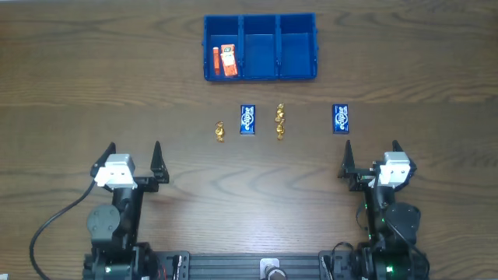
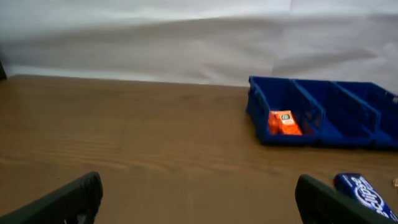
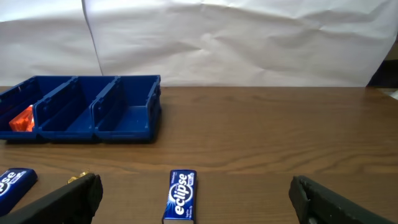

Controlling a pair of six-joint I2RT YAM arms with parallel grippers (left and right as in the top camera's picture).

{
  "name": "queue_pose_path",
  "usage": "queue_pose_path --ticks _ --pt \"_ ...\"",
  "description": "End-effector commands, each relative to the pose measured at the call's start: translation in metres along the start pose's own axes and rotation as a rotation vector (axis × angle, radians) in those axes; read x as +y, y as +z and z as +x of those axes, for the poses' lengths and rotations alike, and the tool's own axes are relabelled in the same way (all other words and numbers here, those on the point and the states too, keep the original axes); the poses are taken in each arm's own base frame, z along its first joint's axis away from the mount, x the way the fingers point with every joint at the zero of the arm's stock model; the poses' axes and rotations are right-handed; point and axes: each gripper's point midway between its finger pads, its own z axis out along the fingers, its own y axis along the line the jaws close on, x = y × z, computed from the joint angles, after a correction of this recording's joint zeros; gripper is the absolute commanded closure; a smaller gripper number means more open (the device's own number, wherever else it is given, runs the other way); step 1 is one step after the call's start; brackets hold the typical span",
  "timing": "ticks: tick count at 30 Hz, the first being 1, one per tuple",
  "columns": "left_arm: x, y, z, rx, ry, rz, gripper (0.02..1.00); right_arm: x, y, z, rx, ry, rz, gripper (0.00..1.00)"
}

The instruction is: Sort Candies Into Trays

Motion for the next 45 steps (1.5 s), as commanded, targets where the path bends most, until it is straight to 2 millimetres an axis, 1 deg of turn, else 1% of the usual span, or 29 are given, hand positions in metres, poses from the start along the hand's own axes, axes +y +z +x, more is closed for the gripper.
queue_pose_path --ticks 1,26,31,35,36,37,39,44,45 --pt "0.000 -0.001 0.019 0.076 0.009 0.002 0.020 0.000 0.000 0.001 0.000 -0.007 -0.002 0.003" --pt "0.000 -0.001 0.019 0.076 0.009 0.002 0.020 0.000 0.000 0.001 -0.002 -0.008 0.000 0.003" --pt "0.000 -0.001 0.019 0.076 0.009 0.002 0.020 -0.001 0.000 -0.007 -0.010 0.017 0.001 0.003" --pt "0.000 -0.001 0.019 0.076 0.009 0.002 0.020 0.004 0.000 -0.029 0.046 0.022 -0.023 0.003" --pt "0.000 -0.001 0.019 0.076 0.009 0.002 0.020 0.004 0.001 -0.037 0.072 0.021 -0.023 0.003" --pt "0.000 -0.001 0.019 0.076 0.009 0.002 0.020 0.004 0.002 -0.050 0.111 0.021 -0.022 0.003" --pt "0.000 -0.001 0.019 0.076 0.009 0.002 0.020 0.004 0.006 -0.064 0.153 0.013 -0.022 0.005" --pt "0.000 -0.001 0.019 0.076 0.009 0.002 0.020 0.010 0.028 -0.107 0.313 -0.039 -0.060 0.003" --pt "0.000 -0.001 0.019 0.076 0.010 0.002 0.020 0.011 0.032 -0.111 0.350 -0.042 -0.066 0.003"
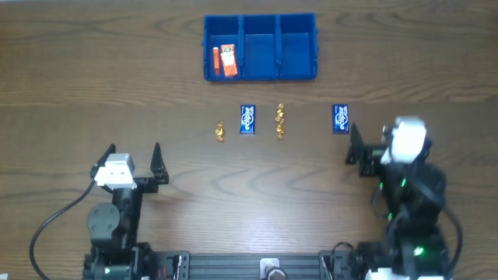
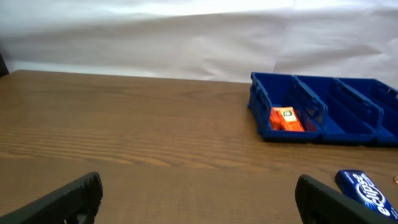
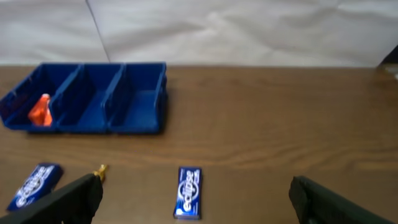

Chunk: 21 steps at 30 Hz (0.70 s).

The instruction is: Sort Candies Into Trays

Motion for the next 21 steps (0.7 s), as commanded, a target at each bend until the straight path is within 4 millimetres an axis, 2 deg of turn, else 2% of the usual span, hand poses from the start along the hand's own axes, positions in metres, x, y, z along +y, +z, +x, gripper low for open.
queue_pose_path --ticks 1,5,10,15,21 --pt "0.000 0.001 0.016 0.050 0.011 0.007 0.020 0.005 0.015 -0.044 0.144 -0.040 -0.036 0.003" --pt "0.000 0.001 0.016 0.051 0.011 0.007 0.020 0.005 0.035 -0.049 0.318 -0.026 -0.037 0.003" --pt "0.000 0.001 0.016 0.050 0.011 0.007 0.020 0.005 0.069 -0.033 0.559 0.056 -0.018 0.003" --pt "0.000 0.001 0.016 0.051 0.011 0.007 0.020 0.005 0.102 0.008 0.774 0.107 0.007 0.001" --pt "0.000 0.001 0.016 0.051 0.011 0.007 0.020 0.005 0.128 0.074 1.008 0.111 0.016 0.001"
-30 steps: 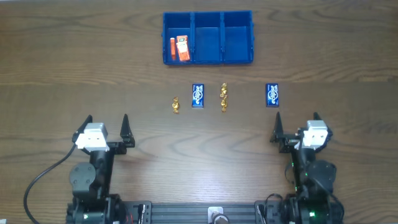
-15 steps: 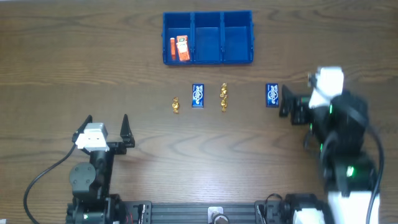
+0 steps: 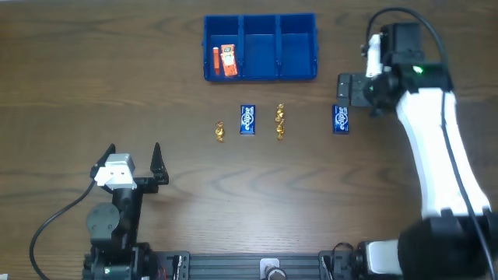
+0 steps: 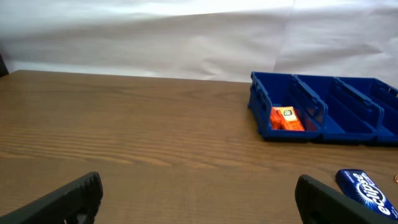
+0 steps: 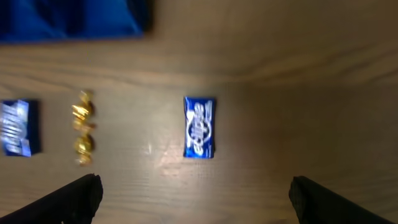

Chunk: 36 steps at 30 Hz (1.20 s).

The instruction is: Sort Candies Into Trays

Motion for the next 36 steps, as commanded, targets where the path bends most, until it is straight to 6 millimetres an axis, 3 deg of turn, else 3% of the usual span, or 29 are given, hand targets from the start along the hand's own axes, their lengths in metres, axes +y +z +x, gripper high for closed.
queue_pose_path --ticks 1,6,22,36 --pt "0.000 0.001 0.017 0.051 0.008 0.007 0.020 -0.002 0.042 0.014 0.149 0.037 0.000 0.001" --pt "0.000 0.001 0.017 0.051 0.008 0.007 0.020 -0.001 0.076 0.027 0.252 0.034 0.007 0.001" --pt "0.000 0.001 0.017 0.051 0.008 0.007 0.023 0.002 0.131 0.040 0.346 0.022 0.012 0.009" --pt "0.000 0.001 0.017 0.051 0.008 0.007 0.023 0.000 0.150 0.045 0.374 0.022 0.018 0.064"
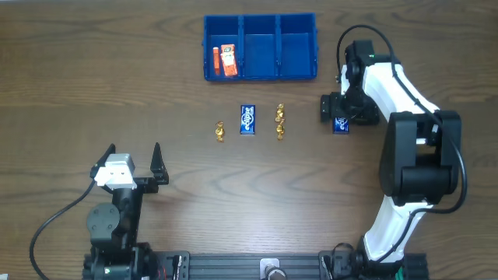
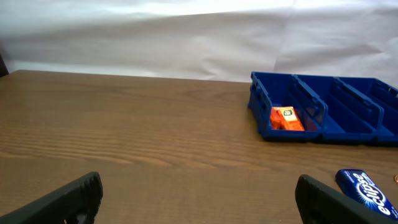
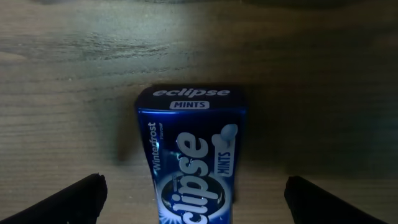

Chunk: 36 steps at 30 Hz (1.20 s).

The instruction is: Sort Candies Into Trays

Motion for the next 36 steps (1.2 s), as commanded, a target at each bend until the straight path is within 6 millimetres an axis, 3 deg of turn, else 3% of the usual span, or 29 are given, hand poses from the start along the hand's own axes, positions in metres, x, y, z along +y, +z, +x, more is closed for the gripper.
queue_pose_path --ticks 1,6,8,9,18,25,29,36 --pt "0.000 0.001 0.017 0.051 0.008 0.007 0.020 0.002 0.009 -0.003 0.018 0.006 -0.002 0.069" --pt "0.000 0.001 0.016 0.051 0.008 0.007 0.020 0.000 0.011 -0.002 0.022 0.007 0.006 0.128" --pt "0.000 0.001 0.016 0.051 0.008 0.007 0.020 0.000 0.011 -0.002 0.022 0.007 0.010 0.257" --pt "0.000 0.001 0.016 0.051 0.008 0.007 0.023 -0.002 0.011 -0.003 0.021 0.010 0.018 0.380" --pt "0.000 0.001 0.017 0.051 0.008 0.007 0.020 -0.002 0.011 -0.003 0.018 0.010 0.021 0.695" --pt "0.000 0.001 0.017 0.051 0.008 0.007 0.020 -0.002 0.008 -0.007 0.001 0.010 0.019 0.737" --pt "0.000 0.001 0.016 0.051 0.008 0.007 0.020 0.003 -0.025 -0.022 -0.078 0.039 0.010 0.768" --pt "0.000 0.001 0.017 0.051 0.008 0.007 0.020 0.029 -0.152 -0.059 -0.336 0.060 0.060 0.774"
